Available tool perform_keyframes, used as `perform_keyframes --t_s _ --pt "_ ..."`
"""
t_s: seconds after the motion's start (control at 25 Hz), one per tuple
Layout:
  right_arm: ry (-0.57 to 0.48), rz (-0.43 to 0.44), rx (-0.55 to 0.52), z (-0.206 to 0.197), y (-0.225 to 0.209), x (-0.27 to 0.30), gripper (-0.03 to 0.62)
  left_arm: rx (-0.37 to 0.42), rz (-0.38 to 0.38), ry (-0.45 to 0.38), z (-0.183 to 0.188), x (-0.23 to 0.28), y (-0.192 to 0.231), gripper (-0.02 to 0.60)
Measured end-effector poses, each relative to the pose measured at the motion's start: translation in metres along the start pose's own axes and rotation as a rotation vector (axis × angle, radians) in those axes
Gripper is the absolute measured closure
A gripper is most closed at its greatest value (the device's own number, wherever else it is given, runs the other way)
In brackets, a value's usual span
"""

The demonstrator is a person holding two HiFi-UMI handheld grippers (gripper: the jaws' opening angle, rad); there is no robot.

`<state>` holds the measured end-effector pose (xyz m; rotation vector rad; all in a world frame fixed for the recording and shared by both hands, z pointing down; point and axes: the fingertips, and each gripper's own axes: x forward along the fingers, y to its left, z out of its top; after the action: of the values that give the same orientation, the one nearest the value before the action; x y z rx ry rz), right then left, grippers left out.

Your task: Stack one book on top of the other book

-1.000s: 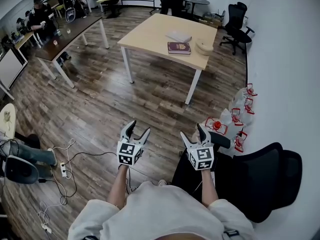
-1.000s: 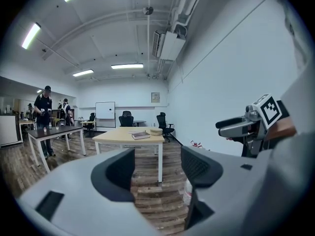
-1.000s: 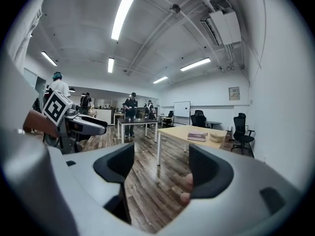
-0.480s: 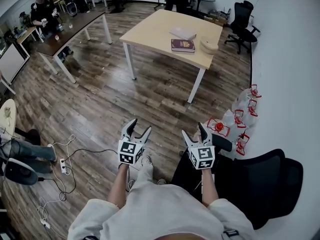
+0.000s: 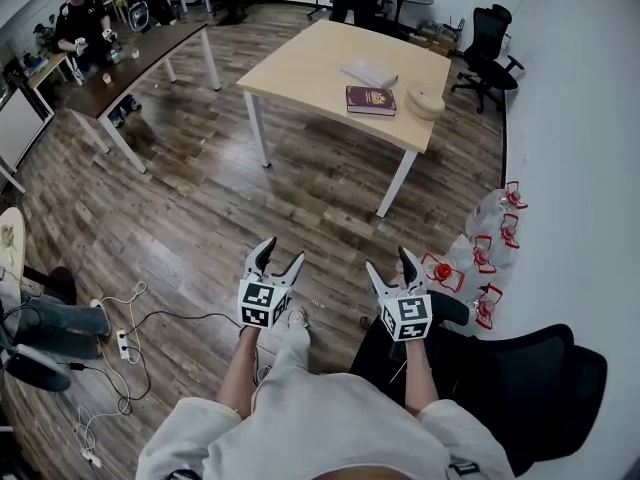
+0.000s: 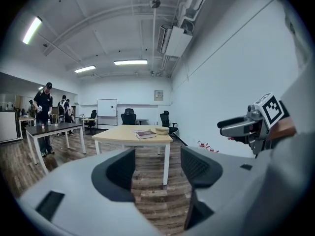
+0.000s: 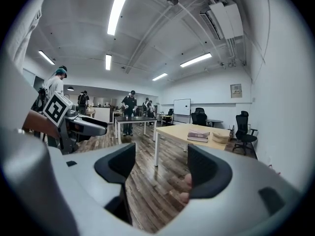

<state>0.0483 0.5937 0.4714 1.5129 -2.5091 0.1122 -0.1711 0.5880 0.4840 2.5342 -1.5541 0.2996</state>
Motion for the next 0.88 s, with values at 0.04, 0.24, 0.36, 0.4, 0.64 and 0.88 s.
perform_keyframes --t_s 0.04,0.24,0.36,0.4,0.64,0.88 --pt "0.0 -0.004 -0.002 0.003 -0.003 0.008 0.275 -0.002 -0.002 -0.003 0.002 0.008 0.007 0.29" --pt "-0.003 -0.034 -0.006 0.021 -0.017 0.052 0.275 -0.005 -0.033 -0.013 0.017 0.05 0.037 0.29" --pt "-0.001 -0.052 -0.005 0.03 -0.023 0.079 0.278 -0.005 -0.051 -0.01 0.024 0.074 0.056 0.29" --pt "0.001 -0.058 -0.004 0.031 -0.026 0.088 0.278 -0.005 -0.056 -0.01 0.026 0.082 0.062 0.29" --pt "0.014 -0.084 0.0 0.046 -0.038 0.139 0.281 0.002 -0.077 -0.008 0.044 0.126 0.102 0.291" --pt "0.014 -0.109 -0.004 0.06 -0.045 0.193 0.284 0.003 -0.086 -0.006 0.053 0.161 0.148 0.291"
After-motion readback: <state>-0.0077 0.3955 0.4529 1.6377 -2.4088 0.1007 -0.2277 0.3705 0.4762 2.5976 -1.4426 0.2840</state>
